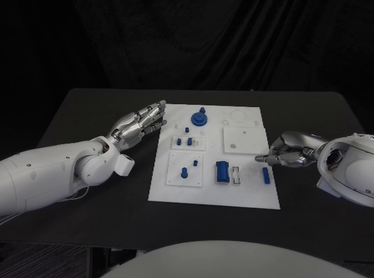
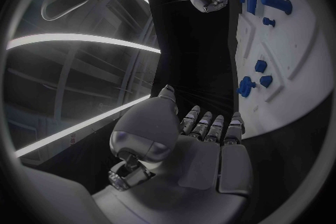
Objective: Assemble the parts on the task board
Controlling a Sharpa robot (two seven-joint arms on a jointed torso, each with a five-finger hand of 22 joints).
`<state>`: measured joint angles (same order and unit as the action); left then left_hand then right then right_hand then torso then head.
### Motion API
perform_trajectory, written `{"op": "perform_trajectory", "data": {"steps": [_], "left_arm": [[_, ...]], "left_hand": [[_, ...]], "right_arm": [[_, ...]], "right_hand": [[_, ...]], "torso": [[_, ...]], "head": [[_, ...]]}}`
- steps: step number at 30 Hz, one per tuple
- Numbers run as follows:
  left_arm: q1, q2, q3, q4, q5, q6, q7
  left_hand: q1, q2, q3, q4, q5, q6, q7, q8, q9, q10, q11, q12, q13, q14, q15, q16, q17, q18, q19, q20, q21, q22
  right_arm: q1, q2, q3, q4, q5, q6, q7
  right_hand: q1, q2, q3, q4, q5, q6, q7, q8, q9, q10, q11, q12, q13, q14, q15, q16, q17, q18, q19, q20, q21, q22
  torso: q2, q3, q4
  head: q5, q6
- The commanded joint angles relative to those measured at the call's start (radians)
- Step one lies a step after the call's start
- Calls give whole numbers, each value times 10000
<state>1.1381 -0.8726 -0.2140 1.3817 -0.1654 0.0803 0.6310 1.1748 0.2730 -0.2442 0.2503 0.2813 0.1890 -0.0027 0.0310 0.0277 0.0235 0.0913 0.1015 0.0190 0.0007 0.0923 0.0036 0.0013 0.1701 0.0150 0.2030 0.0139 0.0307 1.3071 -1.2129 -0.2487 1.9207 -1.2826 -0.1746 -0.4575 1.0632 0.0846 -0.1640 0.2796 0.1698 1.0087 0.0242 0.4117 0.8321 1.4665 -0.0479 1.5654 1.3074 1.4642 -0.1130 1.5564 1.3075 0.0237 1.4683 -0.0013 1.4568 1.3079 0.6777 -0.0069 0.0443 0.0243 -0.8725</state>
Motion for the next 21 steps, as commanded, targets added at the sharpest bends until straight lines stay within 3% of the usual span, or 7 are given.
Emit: {"op": "perform_trajectory", "data": {"steps": [1,5,9,15,21], "left_arm": [[-18,14,8,24,-10,-408,734],[-20,21,7,14,-10,-427,771],[-22,30,7,13,-10,-414,759],[-25,32,7,10,-10,-382,705],[-28,31,7,12,-10,-371,714]], "left_hand": [[-67,113,-29,308,-46,84,18,58,11,47,-52,72,17,-7,-74,-36,-13,83,10,-92,-5,-16],[16,137,8,375,-12,115,180,58,13,36,-97,66,13,-7,-74,-36,-13,75,11,-95,-2,-15],[92,142,45,367,23,115,289,54,12,26,-118,61,11,-7,-64,-36,-13,77,13,-73,1,-13],[138,140,66,356,42,140,351,57,15,21,-132,56,10,-7,-61,-36,-13,79,15,-59,2,-11],[150,137,70,352,46,137,367,56,15,19,-133,53,10,-7,-58,-36,-13,80,15,-54,3,-11]], "right_arm": [[15,-97,-2,-116,-461,532,-877],[-3,-134,-7,-264,-862,785,-1228],[-37,-92,-8,-377,-1244,974,-1485],[-104,58,-9,-493,-1438,1253,-1695],[-350,220,-8,-544,-1493,1249,-1700]], "right_hand": [[154,-14,30,-80,43,133,8,-128,-118,1043,83,54,2634,984,26,-43,2234,52,495,51,2,2251],[473,-86,48,-329,42,275,16,-384,-340,1043,92,54,2634,980,17,-51,2217,55,487,43,-10,2246],[518,-124,34,-373,39,310,19,-420,-372,1043,96,54,2634,972,15,-70,2177,61,475,41,-35,2237],[586,-133,37,-428,42,414,2,-418,-379,1043,88,54,2634,971,9,-73,2171,63,471,37,-42,2235],[659,-120,54,-478,46,485,-15,-412,-371,1043,74,54,2634,966,2,-84,2148,71,456,32,-73,2224]], "torso": [[12,-12,20],[20,-6,-5],[29,-13,10],[44,21,-8],[39,19,-6]], "head": [[0,-1],[2,-1],[-66,-1],[-109,-1],[-122,-1]]}}
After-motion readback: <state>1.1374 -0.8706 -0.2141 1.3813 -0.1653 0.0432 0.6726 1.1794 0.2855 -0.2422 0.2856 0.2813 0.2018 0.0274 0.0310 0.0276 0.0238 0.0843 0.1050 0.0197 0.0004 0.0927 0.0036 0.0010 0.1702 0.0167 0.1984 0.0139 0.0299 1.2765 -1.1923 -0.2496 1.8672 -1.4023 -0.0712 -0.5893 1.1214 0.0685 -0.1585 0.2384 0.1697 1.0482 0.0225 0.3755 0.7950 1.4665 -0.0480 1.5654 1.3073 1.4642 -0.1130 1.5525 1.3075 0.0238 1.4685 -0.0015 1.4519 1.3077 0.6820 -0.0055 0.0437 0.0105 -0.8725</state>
